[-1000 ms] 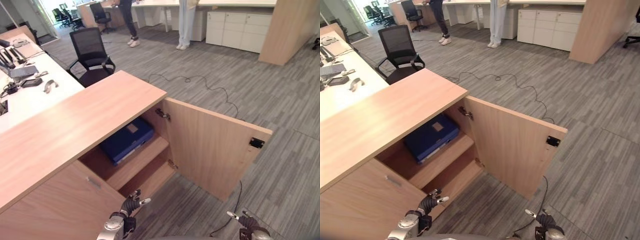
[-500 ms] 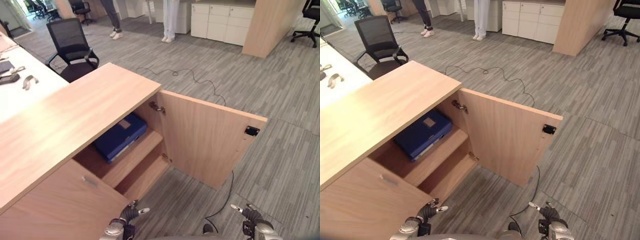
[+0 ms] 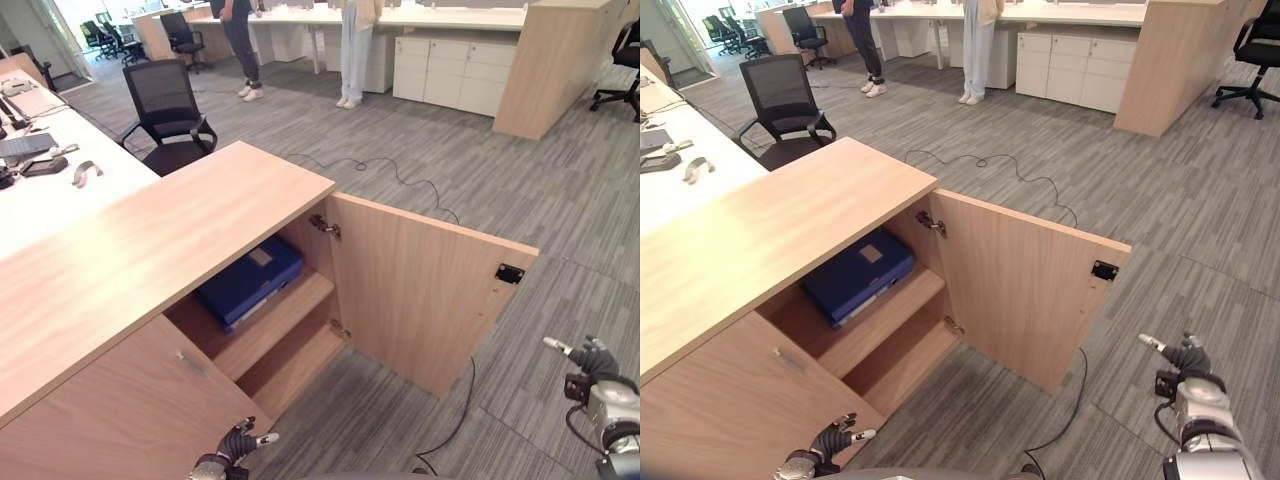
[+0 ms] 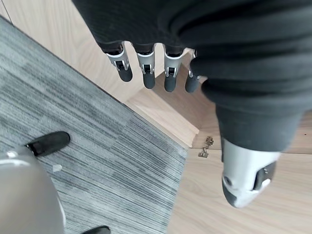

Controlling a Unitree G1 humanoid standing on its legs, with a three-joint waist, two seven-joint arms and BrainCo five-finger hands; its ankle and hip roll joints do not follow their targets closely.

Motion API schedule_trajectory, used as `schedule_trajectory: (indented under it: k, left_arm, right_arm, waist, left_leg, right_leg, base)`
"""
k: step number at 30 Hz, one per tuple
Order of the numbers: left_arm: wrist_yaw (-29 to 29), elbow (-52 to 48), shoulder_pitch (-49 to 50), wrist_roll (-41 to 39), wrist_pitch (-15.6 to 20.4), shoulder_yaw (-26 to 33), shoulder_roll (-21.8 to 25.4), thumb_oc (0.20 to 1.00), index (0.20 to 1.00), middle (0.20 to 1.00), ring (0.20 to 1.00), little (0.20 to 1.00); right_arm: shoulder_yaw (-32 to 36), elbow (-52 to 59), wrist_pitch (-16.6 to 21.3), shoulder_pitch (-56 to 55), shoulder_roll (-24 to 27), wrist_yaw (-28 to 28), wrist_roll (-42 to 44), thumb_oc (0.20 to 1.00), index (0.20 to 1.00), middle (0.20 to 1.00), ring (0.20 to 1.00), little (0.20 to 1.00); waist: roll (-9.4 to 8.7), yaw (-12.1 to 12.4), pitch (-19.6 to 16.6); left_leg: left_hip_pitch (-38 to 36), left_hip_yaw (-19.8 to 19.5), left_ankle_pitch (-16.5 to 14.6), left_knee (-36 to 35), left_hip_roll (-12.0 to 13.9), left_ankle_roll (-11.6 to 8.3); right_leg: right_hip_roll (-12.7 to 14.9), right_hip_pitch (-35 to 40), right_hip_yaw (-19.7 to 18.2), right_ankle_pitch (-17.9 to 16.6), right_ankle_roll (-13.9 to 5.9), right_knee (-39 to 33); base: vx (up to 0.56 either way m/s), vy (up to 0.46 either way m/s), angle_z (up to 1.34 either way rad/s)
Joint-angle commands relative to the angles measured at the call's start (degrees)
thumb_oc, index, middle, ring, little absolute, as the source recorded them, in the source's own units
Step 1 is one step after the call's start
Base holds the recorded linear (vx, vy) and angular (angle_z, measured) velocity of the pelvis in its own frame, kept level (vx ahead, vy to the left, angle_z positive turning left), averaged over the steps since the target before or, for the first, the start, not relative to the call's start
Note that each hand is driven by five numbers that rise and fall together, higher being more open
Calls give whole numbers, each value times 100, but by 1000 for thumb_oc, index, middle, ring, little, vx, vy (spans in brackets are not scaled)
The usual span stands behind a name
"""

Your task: Put the empty folder in the office cabinet

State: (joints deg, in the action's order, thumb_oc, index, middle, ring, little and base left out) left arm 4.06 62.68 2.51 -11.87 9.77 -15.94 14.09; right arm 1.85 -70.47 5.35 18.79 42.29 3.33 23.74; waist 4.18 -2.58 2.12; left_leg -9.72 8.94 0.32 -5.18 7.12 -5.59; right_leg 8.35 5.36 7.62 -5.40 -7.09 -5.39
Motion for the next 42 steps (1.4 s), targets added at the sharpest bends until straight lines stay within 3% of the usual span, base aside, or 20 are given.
schedule_trajectory:
  k: [1,9,18,29,36,42]
  left_arm:
    - [-6,136,-259,147,176,-82,217,1000,1000,1000,1000,1000]
    - [13,40,-141,60,180,-212,202,1000,1000,1000,1000,1000]
    - [50,-486,-180,-86,237,-473,284,1000,1000,1000,1000,1000]
    - [19,-386,-216,31,206,-456,264,1000,1000,1000,1000,1000]
    - [-71,-279,-267,84,208,-342,213,1000,1000,1000,1000,1000]
    - [-122,-264,-276,161,206,-212,190,1000,1000,1000,1000,1000]
  right_arm:
    - [-194,-467,283,691,-33,120,283,1000,1000,1000,1000,1000]
    - [-683,-520,275,1630,52,133,241,1000,1000,1000,1000,1000]
    - [-1236,-615,238,2293,-573,179,75,1000,1000,1000,1000,1000]
    - [-1547,-384,196,1771,-1531,35,-140,1000,1000,1000,1000,1000]
    - [-1655,225,250,1115,-2061,-159,95,1000,1000,1000,1000,1000]
    - [-1798,1195,298,500,-2207,-363,220,1000,1000,1000,1000,1000]
  waist:
    - [-391,94,-63]
    - [-402,240,-96]
    - [-360,493,-105]
    - [-290,650,-50]
    - [-278,577,-11]
    - [-300,461,29]
  left_leg:
    - [193,-91,29,18,-166,48]
    - [202,-89,55,18,-161,46]
    - [332,-289,139,18,-194,32]
    - [440,-567,183,18,-246,36]
    - [455,-635,184,18,-263,45]
    - [447,-604,173,18,-257,41]
  right_leg:
    - [-150,226,158,567,-183,68]
    - [-158,262,232,562,-193,39]
    - [-148,291,432,606,-168,39]
    - [-137,357,668,668,-123,39]
    - [-138,358,661,687,-94,39]
    - [-142,343,607,683,-77,39]
  base:
    - [0,0,0]
    - [0,0,0]
    - [-5,-7,7]
    - [3,-5,8]
    - [18,-2,10]
    - [5,-3,1]
